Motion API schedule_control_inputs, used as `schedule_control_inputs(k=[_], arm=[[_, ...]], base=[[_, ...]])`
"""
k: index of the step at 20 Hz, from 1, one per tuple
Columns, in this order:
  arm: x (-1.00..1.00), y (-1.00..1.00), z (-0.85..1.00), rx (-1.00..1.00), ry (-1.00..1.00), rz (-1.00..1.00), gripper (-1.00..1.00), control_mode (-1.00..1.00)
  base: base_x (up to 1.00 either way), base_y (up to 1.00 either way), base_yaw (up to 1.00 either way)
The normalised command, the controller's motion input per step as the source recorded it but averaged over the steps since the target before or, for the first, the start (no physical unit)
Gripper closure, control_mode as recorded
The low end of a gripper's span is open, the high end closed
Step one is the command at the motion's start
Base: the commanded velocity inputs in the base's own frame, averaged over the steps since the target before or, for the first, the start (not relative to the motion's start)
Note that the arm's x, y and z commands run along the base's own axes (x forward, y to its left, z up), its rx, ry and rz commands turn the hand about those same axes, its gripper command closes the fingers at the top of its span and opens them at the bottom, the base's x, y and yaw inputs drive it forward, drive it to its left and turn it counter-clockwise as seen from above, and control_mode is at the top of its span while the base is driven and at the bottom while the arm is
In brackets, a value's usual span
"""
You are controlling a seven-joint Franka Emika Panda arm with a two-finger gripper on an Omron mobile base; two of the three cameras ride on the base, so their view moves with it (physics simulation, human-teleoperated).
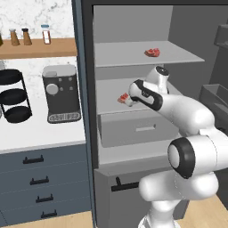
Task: Place one garlic and one steak in each tupperware on the nearby counter, to pack two identical lunches.
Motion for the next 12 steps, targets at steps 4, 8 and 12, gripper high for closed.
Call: schedule_control_inputs(k=[4,8,12], arm=[[0.26,0.00,0.00,0.06,0.00,-0.02,-1.00,-1.00],[0.49,-0.03,-0.06,0.05,0.00,-0.07,-1.00,-1.00],[0.25,-0.07,-0.15,0.02,0.04,-0.04,-1.00,-1.00]], base=[[0.00,0.00,0.00],[0.00,0.00,0.00],[0.00,0.00,0.00]])
